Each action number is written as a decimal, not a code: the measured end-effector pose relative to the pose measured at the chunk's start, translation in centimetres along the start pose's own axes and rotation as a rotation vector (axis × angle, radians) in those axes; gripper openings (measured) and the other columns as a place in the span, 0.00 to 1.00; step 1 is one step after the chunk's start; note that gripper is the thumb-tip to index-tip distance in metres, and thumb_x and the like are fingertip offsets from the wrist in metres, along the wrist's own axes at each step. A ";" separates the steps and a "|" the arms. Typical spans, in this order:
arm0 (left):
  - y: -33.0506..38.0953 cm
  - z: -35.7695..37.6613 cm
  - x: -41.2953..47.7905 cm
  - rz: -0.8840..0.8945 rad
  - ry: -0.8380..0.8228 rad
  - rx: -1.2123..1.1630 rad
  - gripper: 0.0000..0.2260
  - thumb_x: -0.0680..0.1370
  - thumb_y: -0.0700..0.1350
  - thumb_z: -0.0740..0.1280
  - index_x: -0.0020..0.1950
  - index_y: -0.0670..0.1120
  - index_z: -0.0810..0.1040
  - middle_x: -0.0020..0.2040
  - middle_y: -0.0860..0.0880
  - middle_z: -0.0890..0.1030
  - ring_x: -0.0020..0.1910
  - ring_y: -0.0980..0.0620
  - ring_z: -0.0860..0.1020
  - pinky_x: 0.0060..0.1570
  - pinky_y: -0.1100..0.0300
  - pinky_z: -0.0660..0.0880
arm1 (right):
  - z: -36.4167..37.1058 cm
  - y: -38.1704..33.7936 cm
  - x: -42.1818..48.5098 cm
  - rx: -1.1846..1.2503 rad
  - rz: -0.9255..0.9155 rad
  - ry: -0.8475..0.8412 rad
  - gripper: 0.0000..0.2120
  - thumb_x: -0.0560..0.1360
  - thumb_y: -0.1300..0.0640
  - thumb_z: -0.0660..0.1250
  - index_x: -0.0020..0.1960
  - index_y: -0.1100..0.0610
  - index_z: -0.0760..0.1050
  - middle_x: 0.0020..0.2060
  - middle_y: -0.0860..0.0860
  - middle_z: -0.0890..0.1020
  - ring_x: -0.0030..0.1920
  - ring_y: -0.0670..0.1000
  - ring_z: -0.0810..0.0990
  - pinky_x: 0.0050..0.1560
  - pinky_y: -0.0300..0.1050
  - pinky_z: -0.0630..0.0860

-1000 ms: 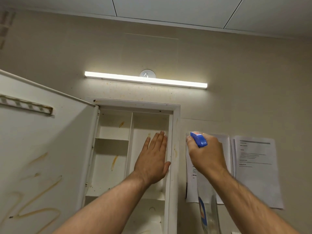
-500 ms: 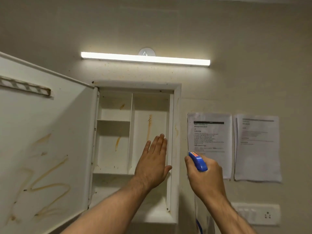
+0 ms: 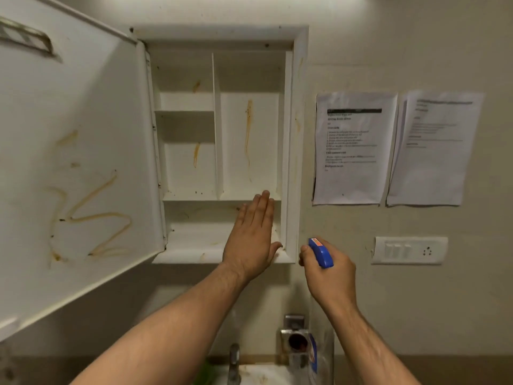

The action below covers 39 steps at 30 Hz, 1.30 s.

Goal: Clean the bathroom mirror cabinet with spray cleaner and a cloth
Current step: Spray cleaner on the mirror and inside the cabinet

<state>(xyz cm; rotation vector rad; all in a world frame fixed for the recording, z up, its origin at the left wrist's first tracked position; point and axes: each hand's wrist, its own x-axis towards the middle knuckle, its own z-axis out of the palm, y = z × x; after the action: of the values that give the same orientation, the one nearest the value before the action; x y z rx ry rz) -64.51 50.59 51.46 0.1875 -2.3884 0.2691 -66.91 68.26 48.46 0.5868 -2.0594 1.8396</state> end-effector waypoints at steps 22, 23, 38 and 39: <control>-8.6 4.9 -12.5 -0.183 -0.182 0.131 0.42 0.84 0.62 0.56 0.81 0.41 0.32 0.81 0.41 0.30 0.81 0.43 0.33 0.81 0.44 0.37 | 10.0 2.5 -7.1 -0.013 -0.011 -0.293 0.14 0.80 0.55 0.70 0.38 0.42 0.75 0.34 0.40 0.81 0.35 0.42 0.79 0.35 0.31 0.75; -9.3 4.8 -13.0 -0.199 -0.183 0.134 0.42 0.84 0.61 0.56 0.82 0.40 0.33 0.81 0.41 0.30 0.82 0.43 0.33 0.81 0.45 0.37 | 10.7 2.3 -7.1 -0.024 -0.028 -0.302 0.15 0.81 0.55 0.69 0.37 0.43 0.74 0.32 0.39 0.80 0.33 0.40 0.77 0.35 0.30 0.73; -13.9 4.6 -13.0 -0.174 -0.128 0.065 0.43 0.81 0.57 0.64 0.83 0.40 0.40 0.83 0.42 0.38 0.83 0.44 0.40 0.81 0.48 0.40 | 13.2 -2.8 -2.1 -0.130 -0.006 -0.266 0.05 0.81 0.51 0.69 0.48 0.51 0.79 0.41 0.48 0.82 0.39 0.45 0.80 0.35 0.29 0.71; -13.9 4.7 -12.7 -0.167 -0.128 0.067 0.43 0.82 0.58 0.63 0.83 0.40 0.39 0.83 0.42 0.37 0.83 0.44 0.40 0.81 0.48 0.38 | 13.0 -3.0 -1.5 -0.140 0.021 -0.277 0.07 0.80 0.51 0.69 0.44 0.52 0.79 0.38 0.49 0.82 0.37 0.49 0.80 0.33 0.32 0.71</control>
<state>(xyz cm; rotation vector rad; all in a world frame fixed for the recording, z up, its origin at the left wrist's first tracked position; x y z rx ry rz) -55.31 36.77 41.43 0.4447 -2.4742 0.2653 -63.69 55.28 48.75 0.8236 -2.3549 1.6865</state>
